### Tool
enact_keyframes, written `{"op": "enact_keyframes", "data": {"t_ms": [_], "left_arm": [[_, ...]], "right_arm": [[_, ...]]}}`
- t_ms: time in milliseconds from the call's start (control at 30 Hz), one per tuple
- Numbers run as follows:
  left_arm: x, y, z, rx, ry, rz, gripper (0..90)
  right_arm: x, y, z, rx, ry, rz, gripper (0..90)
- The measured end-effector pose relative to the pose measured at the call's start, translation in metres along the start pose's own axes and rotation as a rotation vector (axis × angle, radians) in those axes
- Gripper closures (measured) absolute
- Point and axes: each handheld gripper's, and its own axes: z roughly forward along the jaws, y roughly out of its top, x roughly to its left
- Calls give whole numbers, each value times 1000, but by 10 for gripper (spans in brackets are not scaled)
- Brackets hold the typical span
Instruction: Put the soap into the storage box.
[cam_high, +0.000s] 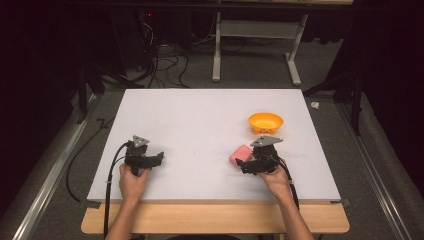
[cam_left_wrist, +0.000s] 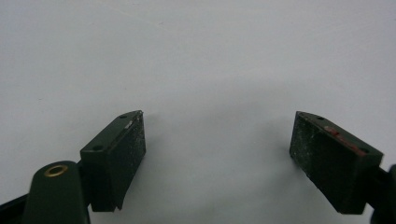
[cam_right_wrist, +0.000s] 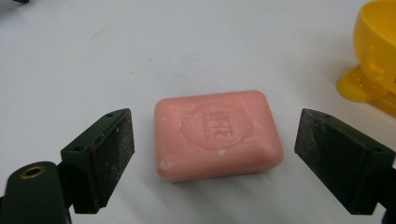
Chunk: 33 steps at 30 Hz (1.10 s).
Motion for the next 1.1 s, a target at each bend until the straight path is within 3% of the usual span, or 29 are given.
{"op": "enact_keyframes", "data": {"t_ms": [433, 1100], "left_arm": [[0, 0, 0, 3, -1, 2, 187], [0, 0, 0, 1, 0, 1, 187]], "right_arm": [[3, 13, 15, 36, 7, -28, 125], [-3, 9, 34, 92, 3, -19, 123]]}}
